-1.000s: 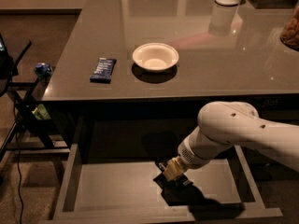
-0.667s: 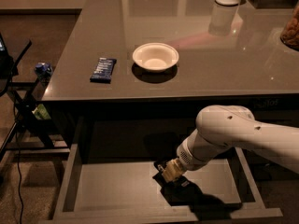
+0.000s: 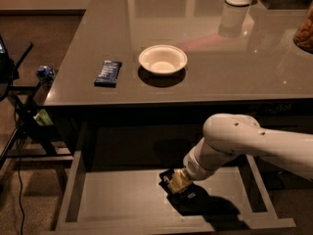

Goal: Place rxbar chocolate into top drawer

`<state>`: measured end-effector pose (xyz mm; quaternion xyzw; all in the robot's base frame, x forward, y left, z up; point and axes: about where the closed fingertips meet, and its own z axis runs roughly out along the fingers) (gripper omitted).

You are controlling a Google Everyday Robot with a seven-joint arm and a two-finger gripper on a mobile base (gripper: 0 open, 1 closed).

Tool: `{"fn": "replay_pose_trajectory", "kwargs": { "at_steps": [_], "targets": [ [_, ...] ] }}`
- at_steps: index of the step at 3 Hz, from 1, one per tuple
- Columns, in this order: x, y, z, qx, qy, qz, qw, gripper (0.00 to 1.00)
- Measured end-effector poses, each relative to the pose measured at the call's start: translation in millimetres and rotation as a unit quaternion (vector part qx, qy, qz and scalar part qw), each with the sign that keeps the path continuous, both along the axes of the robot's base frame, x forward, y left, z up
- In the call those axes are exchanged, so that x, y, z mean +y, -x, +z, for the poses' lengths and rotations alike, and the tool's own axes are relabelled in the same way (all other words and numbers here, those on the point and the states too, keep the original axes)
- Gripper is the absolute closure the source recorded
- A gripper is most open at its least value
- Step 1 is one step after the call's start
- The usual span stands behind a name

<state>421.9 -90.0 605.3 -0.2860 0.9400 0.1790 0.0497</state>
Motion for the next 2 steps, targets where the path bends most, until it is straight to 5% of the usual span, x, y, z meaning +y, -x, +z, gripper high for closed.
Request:
{"fn": "replay_pose_trajectory", "kwargs": {
  "at_steps": [2],
  "targets": [
    [0.2, 0.2, -0.6, 0.001, 0.0, 0.0, 1.0, 0.59]
  ]
}}
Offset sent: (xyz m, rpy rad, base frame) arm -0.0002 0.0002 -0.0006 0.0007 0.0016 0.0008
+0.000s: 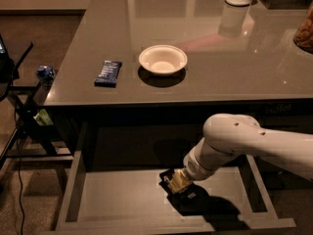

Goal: Place rxbar chocolate into top drawer

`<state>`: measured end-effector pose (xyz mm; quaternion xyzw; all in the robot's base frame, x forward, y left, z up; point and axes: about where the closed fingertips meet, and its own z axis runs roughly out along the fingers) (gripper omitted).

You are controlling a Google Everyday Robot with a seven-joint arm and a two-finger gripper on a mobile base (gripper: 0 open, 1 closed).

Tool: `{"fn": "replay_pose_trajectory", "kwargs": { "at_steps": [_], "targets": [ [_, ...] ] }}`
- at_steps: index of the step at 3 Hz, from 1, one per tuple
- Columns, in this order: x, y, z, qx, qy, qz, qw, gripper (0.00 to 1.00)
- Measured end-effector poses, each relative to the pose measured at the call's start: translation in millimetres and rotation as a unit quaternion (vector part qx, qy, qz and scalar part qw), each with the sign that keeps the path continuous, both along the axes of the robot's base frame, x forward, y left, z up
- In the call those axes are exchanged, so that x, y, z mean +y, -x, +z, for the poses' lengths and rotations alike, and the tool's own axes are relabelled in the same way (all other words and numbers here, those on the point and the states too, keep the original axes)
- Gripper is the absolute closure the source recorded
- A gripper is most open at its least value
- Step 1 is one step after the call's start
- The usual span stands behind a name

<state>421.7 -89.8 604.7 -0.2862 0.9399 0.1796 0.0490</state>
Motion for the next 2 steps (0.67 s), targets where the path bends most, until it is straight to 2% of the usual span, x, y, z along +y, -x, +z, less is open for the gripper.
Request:
{"fn": "replay_pose_trajectory", "kwargs": {
  "at_steps": [2],
  "targets": [
    [0.0, 0.0, 0.0, 0.0, 0.0, 0.0, 1.0, 0.12]
  ]
}}
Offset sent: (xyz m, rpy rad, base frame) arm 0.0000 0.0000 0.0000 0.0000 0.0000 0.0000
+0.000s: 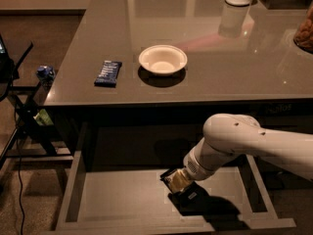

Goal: Place rxbar chocolate into top drawer

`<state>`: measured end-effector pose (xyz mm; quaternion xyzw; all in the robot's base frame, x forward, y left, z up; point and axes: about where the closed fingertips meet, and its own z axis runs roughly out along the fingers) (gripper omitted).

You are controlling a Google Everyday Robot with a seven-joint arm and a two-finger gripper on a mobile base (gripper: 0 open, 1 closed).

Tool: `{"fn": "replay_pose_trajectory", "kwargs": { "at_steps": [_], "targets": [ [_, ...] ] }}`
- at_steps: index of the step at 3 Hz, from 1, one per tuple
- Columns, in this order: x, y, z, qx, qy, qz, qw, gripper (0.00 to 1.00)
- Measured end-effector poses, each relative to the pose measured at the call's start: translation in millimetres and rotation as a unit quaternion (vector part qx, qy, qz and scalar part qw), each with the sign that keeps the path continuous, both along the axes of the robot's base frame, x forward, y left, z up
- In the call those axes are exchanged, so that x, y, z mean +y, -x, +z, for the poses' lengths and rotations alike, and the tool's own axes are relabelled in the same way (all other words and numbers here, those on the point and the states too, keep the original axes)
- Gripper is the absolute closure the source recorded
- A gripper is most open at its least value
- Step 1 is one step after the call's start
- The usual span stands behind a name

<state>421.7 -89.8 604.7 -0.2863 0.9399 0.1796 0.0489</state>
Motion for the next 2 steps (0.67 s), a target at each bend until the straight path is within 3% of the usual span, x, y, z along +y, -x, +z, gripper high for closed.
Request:
{"fn": "replay_pose_trajectory", "kwargs": {
  "at_steps": [1, 2],
  "targets": [
    [0.0, 0.0, 0.0, 0.0, 0.0, 0.0, 1.0, 0.0],
    [0.0, 0.0, 0.0, 0.0, 0.0, 0.0, 1.0, 0.0]
  ]
}}
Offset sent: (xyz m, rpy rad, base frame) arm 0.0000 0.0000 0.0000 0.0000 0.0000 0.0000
